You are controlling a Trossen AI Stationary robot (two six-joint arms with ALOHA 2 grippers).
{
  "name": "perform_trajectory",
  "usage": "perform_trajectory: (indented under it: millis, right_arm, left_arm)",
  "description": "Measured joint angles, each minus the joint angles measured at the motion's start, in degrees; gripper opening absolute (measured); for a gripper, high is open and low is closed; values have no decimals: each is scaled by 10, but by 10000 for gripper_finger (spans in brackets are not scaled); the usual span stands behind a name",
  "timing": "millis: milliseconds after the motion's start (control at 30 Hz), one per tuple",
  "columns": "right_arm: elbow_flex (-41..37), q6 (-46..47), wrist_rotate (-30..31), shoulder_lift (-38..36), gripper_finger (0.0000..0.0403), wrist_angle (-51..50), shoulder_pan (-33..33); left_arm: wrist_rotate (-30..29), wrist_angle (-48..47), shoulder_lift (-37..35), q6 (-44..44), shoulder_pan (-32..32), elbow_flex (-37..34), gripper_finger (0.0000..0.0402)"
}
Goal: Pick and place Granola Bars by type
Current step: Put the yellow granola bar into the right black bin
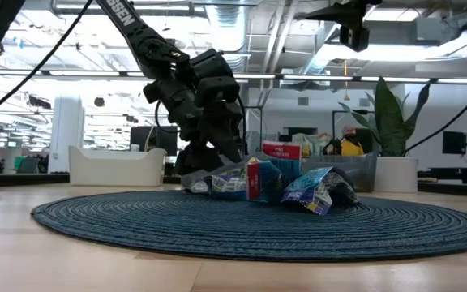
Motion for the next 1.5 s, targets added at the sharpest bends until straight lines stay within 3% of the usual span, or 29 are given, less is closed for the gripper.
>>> perform_trajectory:
  millis: [1200,1333,1500]
  right_arm:
    - [0,-1,1,0,147,2,0]
    - [0,-2,1,0,147,2,0]
    - [0,-11,1,0,147,2,-1]
  left_arm:
    - [-11,34,24,0,-13,18,176]
    - [5,30,24,-2,-13,18,147]
    - [15,16,24,4,-14,18,80]
